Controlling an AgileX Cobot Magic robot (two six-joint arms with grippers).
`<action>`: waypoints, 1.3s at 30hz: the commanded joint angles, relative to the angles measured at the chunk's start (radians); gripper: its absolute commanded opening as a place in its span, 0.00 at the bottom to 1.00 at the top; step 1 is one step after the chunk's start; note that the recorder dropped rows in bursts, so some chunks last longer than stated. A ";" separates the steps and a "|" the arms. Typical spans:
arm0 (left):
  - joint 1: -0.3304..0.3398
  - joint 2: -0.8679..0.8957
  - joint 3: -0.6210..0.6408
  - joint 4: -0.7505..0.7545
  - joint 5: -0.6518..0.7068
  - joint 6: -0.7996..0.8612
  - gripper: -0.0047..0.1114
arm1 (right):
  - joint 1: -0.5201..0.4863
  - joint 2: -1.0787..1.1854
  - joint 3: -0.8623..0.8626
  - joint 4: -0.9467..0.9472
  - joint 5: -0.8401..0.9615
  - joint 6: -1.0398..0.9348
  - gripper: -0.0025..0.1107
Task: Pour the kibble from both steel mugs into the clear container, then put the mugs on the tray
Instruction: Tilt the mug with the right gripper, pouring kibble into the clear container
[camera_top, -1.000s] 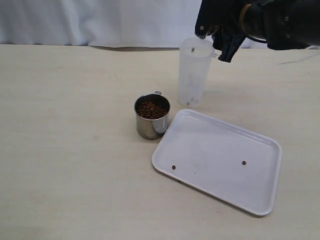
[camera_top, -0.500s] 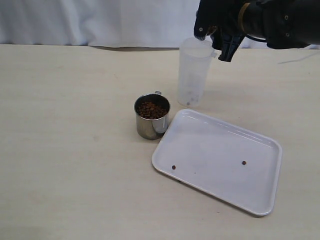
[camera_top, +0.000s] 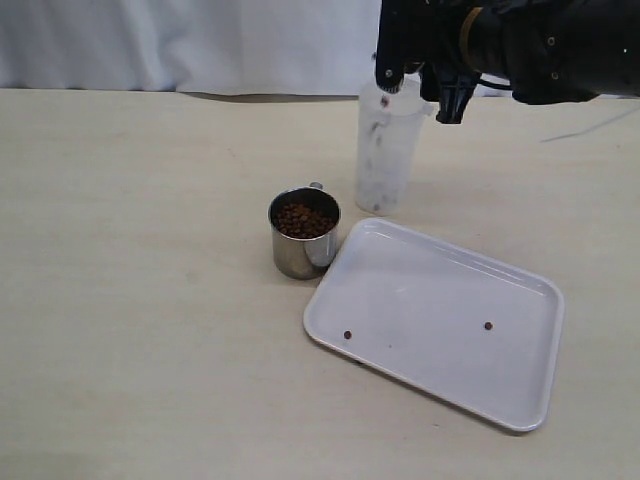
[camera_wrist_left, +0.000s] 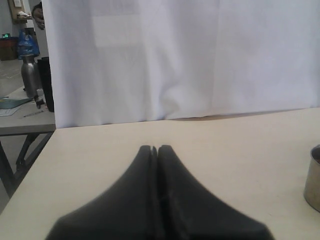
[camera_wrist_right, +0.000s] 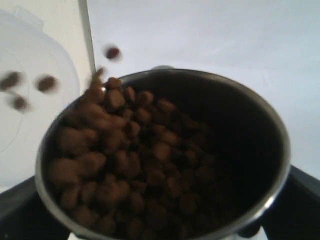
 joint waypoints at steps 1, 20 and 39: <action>0.001 -0.003 0.002 -0.008 -0.005 -0.006 0.04 | 0.001 -0.008 -0.012 -0.010 0.021 -0.027 0.07; 0.001 -0.003 0.002 -0.008 -0.005 -0.006 0.04 | -0.001 -0.008 -0.014 -0.010 0.043 -0.107 0.07; 0.001 -0.003 0.002 -0.005 -0.005 -0.006 0.04 | -0.001 0.033 -0.035 -0.010 0.041 -0.189 0.07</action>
